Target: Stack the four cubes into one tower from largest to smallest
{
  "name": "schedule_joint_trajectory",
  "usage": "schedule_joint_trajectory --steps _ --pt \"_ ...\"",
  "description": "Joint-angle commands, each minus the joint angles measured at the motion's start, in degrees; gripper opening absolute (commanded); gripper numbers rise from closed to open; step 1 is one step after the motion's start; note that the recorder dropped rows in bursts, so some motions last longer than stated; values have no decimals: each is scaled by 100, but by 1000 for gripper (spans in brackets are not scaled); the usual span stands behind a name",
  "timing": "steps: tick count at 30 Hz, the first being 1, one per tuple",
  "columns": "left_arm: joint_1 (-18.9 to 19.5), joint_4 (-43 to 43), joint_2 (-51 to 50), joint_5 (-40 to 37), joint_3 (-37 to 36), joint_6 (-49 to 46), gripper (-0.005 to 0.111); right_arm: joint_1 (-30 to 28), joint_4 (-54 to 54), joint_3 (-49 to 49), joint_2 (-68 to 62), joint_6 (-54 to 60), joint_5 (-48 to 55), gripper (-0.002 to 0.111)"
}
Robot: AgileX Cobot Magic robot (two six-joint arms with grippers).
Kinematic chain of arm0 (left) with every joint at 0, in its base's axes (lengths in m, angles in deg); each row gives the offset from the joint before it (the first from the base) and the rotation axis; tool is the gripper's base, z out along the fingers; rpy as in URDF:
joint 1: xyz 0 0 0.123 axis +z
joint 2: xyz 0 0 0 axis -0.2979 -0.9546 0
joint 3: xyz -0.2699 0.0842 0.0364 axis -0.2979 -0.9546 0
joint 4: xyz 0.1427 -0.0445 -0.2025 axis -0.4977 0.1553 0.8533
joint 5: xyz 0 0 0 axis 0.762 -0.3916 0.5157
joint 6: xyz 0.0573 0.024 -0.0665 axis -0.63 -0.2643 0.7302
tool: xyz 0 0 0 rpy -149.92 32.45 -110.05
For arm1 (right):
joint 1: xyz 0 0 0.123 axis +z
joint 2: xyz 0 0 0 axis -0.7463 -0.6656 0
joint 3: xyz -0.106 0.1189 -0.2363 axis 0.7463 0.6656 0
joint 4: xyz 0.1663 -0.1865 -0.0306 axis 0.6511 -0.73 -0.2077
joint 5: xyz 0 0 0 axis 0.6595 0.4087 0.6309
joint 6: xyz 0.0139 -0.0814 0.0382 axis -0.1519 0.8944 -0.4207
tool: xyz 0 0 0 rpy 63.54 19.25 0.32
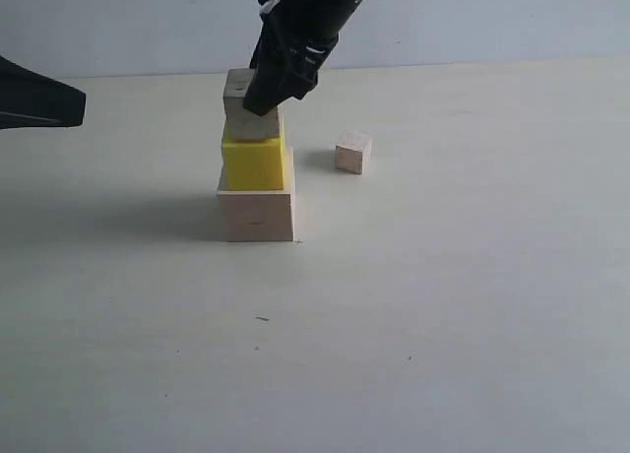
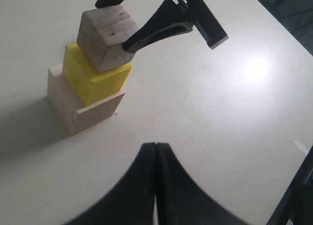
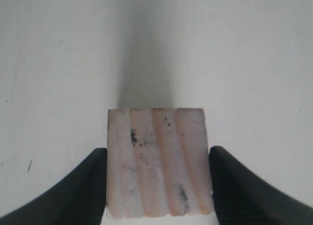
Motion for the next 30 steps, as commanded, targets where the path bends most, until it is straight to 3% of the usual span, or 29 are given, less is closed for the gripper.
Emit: schedule_joint_trajectory --steps 1,30 --pt "-14 9 39 48 -24 -19 0 2 30 -35 108 23 -64 4" --pt "-14 11 39 48 -24 -19 0 2 126 -35 107 129 -55 4"
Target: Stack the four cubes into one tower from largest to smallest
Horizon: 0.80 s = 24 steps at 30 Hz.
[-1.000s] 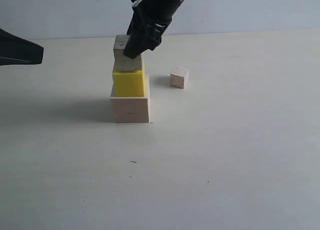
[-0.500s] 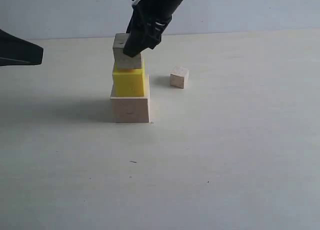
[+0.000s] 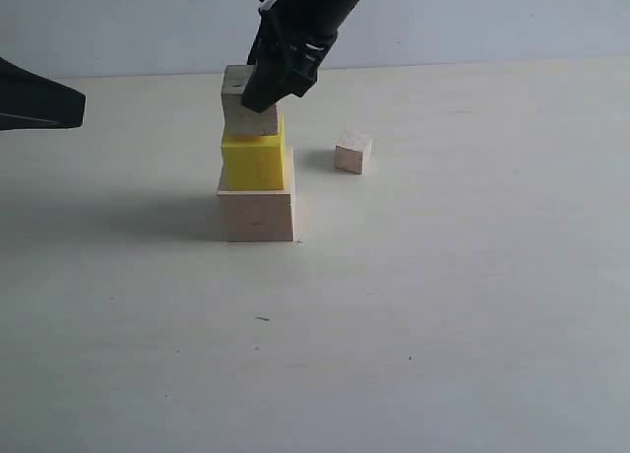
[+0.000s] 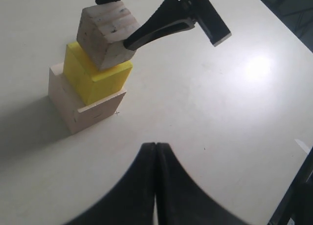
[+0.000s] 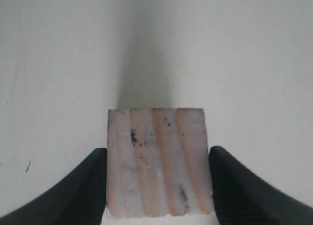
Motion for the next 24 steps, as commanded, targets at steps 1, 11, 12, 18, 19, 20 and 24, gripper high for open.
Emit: schedule_joint_trajectory --steps 1,11,12,18,19,20,24 --pt "-14 57 39 48 -24 -19 0 2 77 -35 79 5 -41 4" --pt "-14 57 39 48 -24 -19 0 2 122 -35 -49 5 -7 4" --pt "-14 57 39 48 -24 -19 0 2 122 -35 -49 5 -7 4" --pt "-14 57 39 48 -24 -19 0 2 148 -35 -50 5 -7 4" --pt "-14 57 39 48 -24 -19 0 2 192 -35 -50 5 -7 4" --pt "-14 57 39 59 -24 -19 0 2 246 -35 -50 5 -7 4" --pt "-14 57 39 59 -24 -19 0 2 243 -35 -50 5 -7 4"
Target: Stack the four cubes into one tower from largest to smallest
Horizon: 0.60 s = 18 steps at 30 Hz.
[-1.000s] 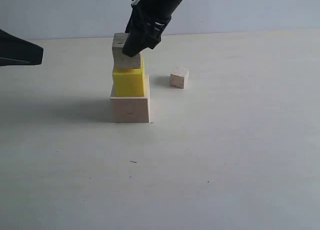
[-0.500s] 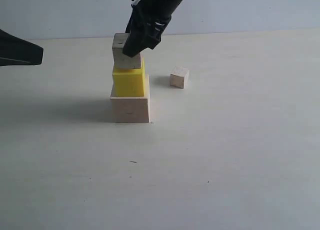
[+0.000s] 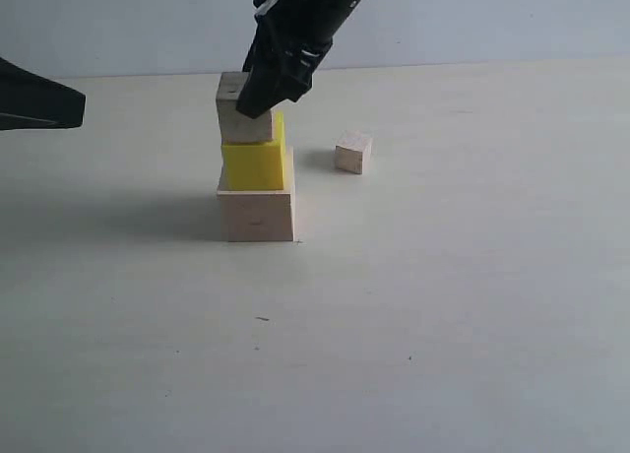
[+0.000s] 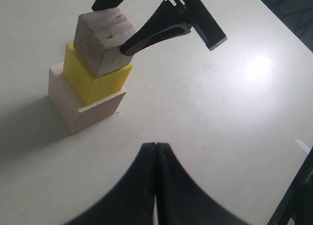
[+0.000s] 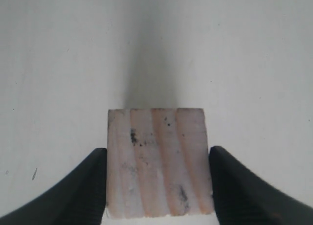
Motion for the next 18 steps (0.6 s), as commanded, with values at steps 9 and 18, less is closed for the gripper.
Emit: schedule_joint_trajectory --steps 9,18 --pt "-14 57 39 59 -24 -19 0 2 -103 -35 33 16 -7 4" --pt "-14 57 39 59 -24 -19 0 2 -38 -35 33 16 4 4"
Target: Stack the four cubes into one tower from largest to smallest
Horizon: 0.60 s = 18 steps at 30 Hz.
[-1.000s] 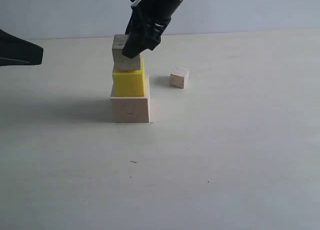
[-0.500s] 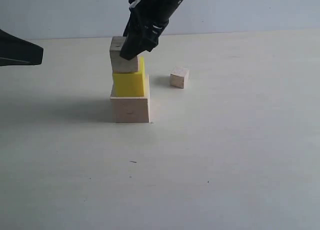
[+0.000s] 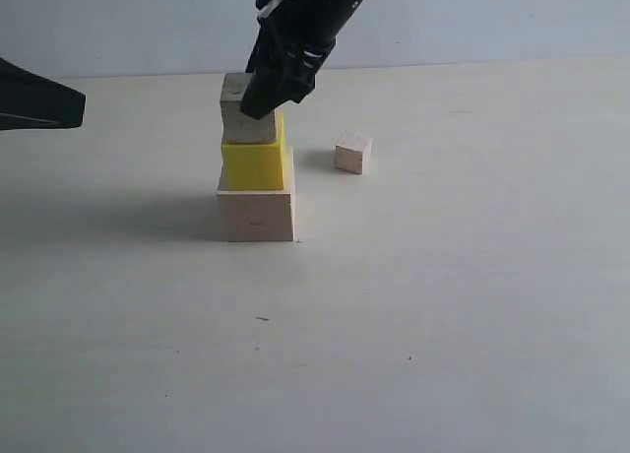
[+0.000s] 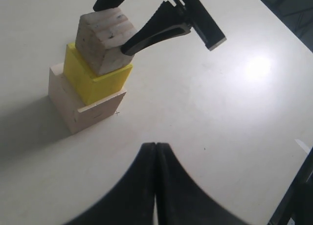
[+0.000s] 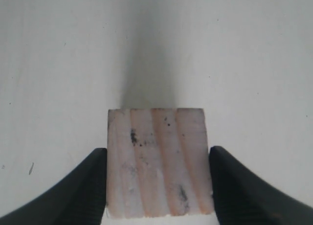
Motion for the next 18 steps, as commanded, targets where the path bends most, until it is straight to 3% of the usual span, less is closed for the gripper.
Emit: schedule_joint_trajectory --steps 1,9,14,18 --pt "-14 57 39 50 -24 -19 0 2 67 -35 33 16 4 4" --pt "-14 57 39 50 -24 -19 0 2 67 -35 -1 16 71 7" --pt "-14 57 39 50 -24 -19 0 2 178 -35 -47 16 108 24" --pt "-14 57 39 50 -24 -19 0 2 178 -35 -47 16 75 46"
